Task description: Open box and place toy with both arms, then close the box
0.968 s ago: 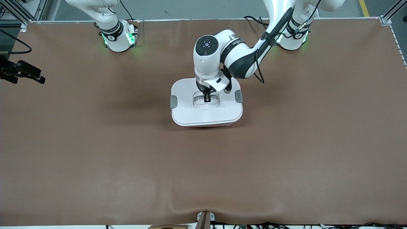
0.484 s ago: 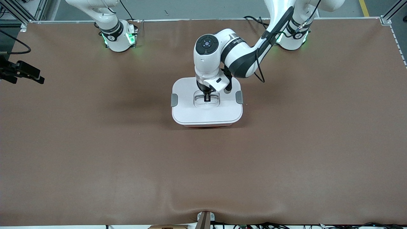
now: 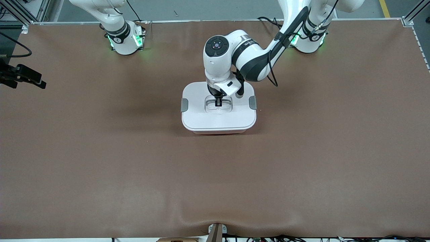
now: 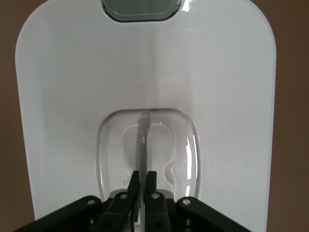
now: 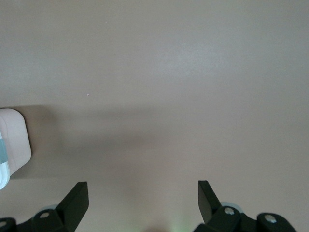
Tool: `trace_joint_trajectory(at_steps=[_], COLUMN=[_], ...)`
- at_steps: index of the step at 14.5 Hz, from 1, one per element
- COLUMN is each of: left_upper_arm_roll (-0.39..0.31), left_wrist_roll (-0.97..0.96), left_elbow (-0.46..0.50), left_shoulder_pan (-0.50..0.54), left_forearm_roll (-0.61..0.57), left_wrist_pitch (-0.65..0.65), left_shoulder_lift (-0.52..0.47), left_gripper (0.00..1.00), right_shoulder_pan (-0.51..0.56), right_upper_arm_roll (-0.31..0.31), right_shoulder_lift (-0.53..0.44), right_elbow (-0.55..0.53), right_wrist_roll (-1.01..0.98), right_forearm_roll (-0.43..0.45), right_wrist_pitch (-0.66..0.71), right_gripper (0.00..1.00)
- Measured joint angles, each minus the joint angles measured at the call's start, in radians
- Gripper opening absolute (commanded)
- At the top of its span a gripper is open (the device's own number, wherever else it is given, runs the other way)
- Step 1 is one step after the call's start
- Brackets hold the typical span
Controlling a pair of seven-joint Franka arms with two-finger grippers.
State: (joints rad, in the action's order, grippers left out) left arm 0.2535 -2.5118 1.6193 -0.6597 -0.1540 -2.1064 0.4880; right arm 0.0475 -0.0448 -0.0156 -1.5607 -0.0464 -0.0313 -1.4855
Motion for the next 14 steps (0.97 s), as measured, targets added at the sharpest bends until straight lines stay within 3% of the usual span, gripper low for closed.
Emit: trace_joint_trajectory(at_steps=[4,5,6,7,8,14], left_upper_arm_roll=[0.0,0.0,0.0,0.0,-0.001,-0.012], left_wrist_roll=[0.0,0.0,0.0,0.0,0.0,0.0], left_elbow=[0.0,0.0,0.0,0.0,-0.001,-0.043], left_shoulder_pan=[0.0,0.0,0.0,0.0,0.001,0.01], left_forearm_roll=[0.0,0.0,0.0,0.0,0.0,0.0], left_wrist_pitch=[0.0,0.0,0.0,0.0,0.0,0.041], left_shoulder_lift=[0.0,0.0,0.0,0.0,0.0,-0.019], left_gripper=[0.01,0.21,0.53,0.93,1.0,1.0], right_shoulder_pan=[0.0,0.0,0.0,0.0,0.0,0.0], right_upper_arm_roll=[0.0,0.0,0.0,0.0,0.0,0.0], right_shoulder_lift=[0.0,0.0,0.0,0.0,0.0,0.0], right_elbow=[0.0,0.0,0.0,0.0,0.0,0.0], right_wrist_roll=[0.0,0.0,0.0,0.0,0.0,0.0], right_forearm_roll=[0.0,0.0,0.0,0.0,0.0,0.0], right_wrist_pitch=[0.0,0.0,0.0,0.0,0.0,0.0], right_gripper=[1.0,1.0,1.0,1.0,1.0,1.0])
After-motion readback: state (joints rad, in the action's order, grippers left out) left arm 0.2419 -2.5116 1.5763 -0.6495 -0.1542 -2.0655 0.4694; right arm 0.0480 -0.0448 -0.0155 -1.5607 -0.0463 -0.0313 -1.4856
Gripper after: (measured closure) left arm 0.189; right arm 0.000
